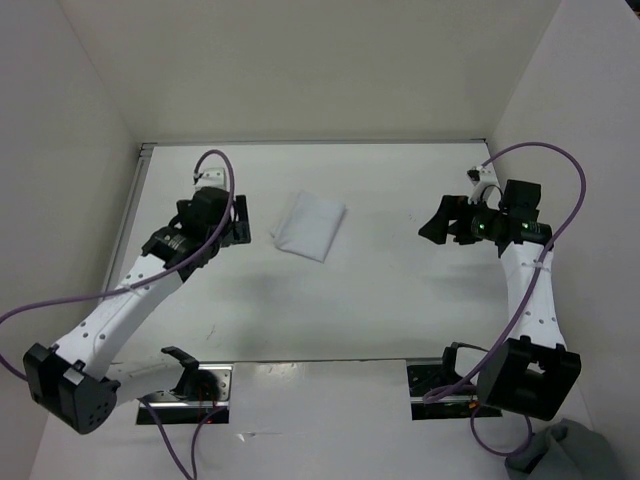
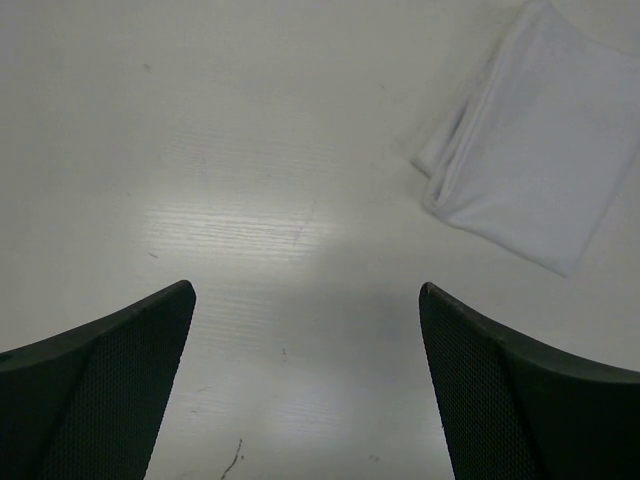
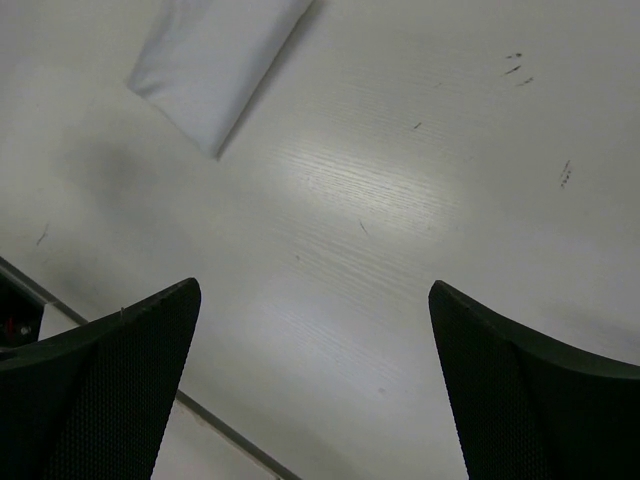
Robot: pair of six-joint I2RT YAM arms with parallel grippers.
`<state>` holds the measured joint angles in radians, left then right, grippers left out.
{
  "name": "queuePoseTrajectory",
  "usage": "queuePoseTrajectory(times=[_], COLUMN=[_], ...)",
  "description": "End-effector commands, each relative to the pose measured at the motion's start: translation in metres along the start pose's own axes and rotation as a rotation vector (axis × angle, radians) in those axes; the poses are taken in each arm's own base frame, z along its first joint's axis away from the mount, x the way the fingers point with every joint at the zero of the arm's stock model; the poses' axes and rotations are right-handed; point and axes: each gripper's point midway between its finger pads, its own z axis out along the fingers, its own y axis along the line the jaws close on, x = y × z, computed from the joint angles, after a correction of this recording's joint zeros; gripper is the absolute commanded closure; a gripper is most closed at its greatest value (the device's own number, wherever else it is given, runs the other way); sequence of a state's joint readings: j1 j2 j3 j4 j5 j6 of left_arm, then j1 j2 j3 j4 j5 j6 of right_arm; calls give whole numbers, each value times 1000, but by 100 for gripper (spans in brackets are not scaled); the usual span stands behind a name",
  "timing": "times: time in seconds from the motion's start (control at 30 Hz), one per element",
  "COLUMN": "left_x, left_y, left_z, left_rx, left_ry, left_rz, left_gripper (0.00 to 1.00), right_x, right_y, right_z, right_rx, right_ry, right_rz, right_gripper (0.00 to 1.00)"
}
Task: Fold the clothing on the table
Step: Fold the skirt
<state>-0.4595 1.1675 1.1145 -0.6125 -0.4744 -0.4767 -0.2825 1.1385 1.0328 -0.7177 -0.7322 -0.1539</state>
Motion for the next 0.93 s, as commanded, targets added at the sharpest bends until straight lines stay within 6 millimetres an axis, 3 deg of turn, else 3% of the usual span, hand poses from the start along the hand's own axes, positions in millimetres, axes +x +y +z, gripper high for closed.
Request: queuePoseTrajectory(times=[0.0,0.07,0.17,0.37,0.7,0.9], left_x=[-23,-18,-29,-29,-27,-29], left_y=[21,23,36,52,56,58], left_z=[-11,-13,-15,-12,-10,-13], left_rx=[-56,-47,-61,-133,-165,-170], left_ry=[-158,-180,-223,-237,-232,-244], left_rz=[-30,-52,-112,-146,-158,-164], left_gripper=[1,1,1,1,1,1], right_x=[-6,-5,-4,-4,-17,-13], right_y=[5,2,0,0,8,6], right_z=[6,7,9,9,-3,-1], right_rx=[-57,-47,-48,-48,-31,-23], right_ry=[-22,-23,-16,-16,-82,-73], right_rz=[-32,-34,-28,-37,-81,-64], right_gripper=[0,0,0,0,0,0])
